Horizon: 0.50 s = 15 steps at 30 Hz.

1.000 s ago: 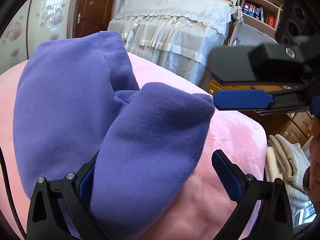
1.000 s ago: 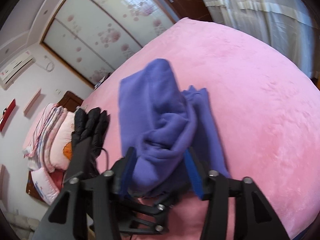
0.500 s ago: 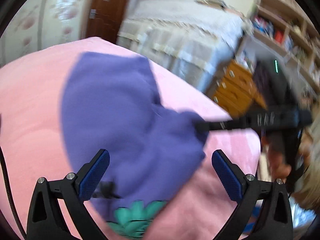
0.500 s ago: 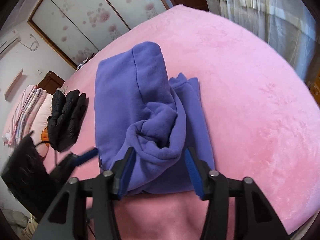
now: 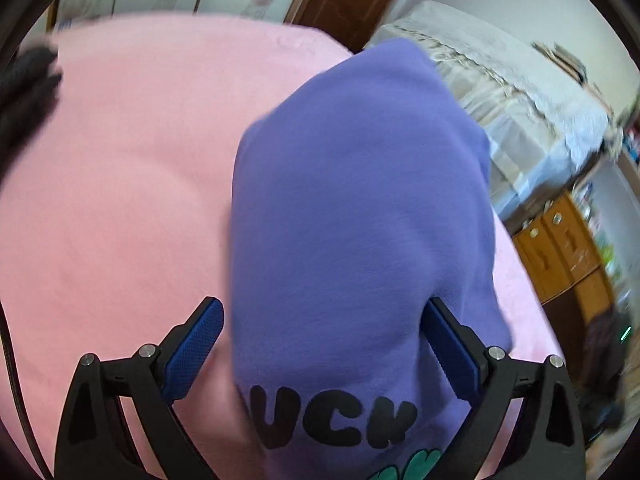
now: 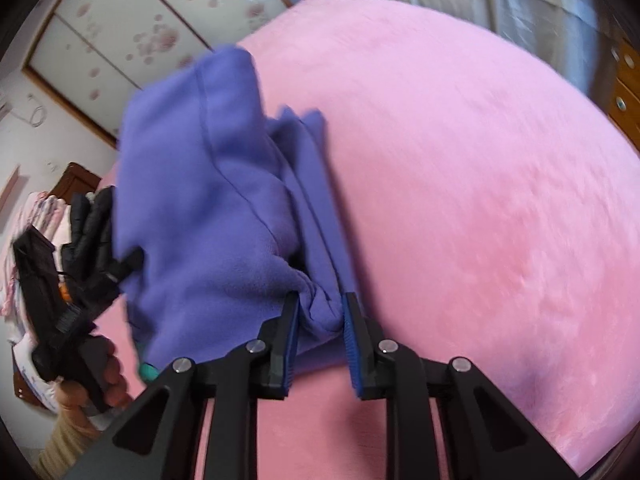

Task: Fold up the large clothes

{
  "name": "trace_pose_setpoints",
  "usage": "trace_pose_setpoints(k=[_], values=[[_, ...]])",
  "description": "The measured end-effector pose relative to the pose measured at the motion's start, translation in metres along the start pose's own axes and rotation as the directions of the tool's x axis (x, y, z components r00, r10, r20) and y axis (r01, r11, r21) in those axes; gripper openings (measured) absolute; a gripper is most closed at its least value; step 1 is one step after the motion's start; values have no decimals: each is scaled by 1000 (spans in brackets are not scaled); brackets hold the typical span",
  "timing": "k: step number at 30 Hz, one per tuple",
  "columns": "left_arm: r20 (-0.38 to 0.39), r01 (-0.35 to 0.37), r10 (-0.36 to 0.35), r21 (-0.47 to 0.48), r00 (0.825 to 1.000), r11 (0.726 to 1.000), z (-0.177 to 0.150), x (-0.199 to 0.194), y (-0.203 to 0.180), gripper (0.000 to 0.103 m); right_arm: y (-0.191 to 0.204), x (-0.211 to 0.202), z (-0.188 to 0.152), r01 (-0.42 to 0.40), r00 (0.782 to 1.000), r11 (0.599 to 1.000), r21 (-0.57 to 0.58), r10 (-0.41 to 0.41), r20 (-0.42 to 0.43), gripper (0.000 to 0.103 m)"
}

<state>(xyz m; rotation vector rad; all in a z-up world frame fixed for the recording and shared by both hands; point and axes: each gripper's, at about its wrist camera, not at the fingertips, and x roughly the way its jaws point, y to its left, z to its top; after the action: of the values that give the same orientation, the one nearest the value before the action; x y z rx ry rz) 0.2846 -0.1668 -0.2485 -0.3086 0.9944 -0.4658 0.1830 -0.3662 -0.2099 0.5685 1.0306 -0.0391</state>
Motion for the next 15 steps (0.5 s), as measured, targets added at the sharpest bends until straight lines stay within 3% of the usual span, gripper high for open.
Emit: trace_pose_setpoints(k=[8,11,15], values=[[-13,55,-56,-57,998,997,-8,24,13,103,2,21,-13,62,997,997,-45,-59,55,20],[-16,6,-6,-20,1000,1000,-4,15,0,103,13,16,-12,101,994,991,-89,-96,55,20],[-27,-36,38,51,999,998,6,-2,-10,103,25,-3,-2,103,994,987,-126,-99,35,31]])
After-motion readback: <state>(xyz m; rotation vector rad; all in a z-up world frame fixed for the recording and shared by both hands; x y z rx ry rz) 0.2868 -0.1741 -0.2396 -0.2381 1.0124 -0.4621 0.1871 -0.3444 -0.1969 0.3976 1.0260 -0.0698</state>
